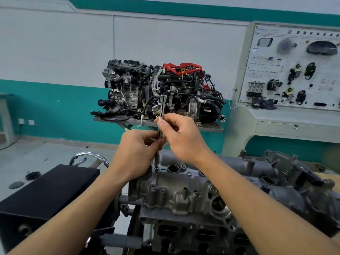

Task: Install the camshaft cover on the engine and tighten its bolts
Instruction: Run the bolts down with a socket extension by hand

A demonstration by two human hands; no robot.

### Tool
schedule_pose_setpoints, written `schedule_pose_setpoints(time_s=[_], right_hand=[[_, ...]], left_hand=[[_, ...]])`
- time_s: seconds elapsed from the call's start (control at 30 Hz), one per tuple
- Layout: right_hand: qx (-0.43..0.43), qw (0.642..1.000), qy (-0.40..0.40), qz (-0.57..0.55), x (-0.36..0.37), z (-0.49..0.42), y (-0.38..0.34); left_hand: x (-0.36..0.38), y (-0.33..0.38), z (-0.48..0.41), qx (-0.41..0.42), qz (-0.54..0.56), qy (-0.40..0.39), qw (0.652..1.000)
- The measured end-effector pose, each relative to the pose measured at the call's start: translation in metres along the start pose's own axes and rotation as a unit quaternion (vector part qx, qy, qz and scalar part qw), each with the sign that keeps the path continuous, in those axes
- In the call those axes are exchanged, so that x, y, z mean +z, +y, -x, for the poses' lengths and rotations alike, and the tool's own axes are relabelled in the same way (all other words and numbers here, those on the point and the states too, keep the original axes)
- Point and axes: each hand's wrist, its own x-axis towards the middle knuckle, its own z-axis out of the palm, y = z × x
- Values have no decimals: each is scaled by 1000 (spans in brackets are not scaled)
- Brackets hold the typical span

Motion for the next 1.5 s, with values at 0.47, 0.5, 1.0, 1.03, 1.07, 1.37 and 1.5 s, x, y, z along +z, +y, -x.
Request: schedule_pose_setpoints(time_s=[0.47, 0.5, 1.0, 1.03, 1.07, 1.37, 1.5], right_hand=[[18, 1000, -14, -21, -7, -10, 10], [18, 999, -17, -27, -8, -10, 12], [9, 992, -42, -118, -11, -14, 25], [5, 991, -39, -127, -10, -14, 25], [1, 991, -32, -132, -8, -14, 24], [-1, 984, -43, -173, -5, -7, 19], [4, 984, -53, -170, -11, -3, 23]], left_hand=[[7, -4, -7, -7, -3, -16, 1000], [7, -4, -8, -7, -4, -17, 1000], [12, -3, -7, 7, -22, -3, 1000], [12, -3, -6, 9, -23, 6, 1000], [12, -2, -5, 13, -25, 19, 999], [10, 1, -1, 20, 6, 17, 1000], [10, 3, -2, 19, 7, -40, 999]])
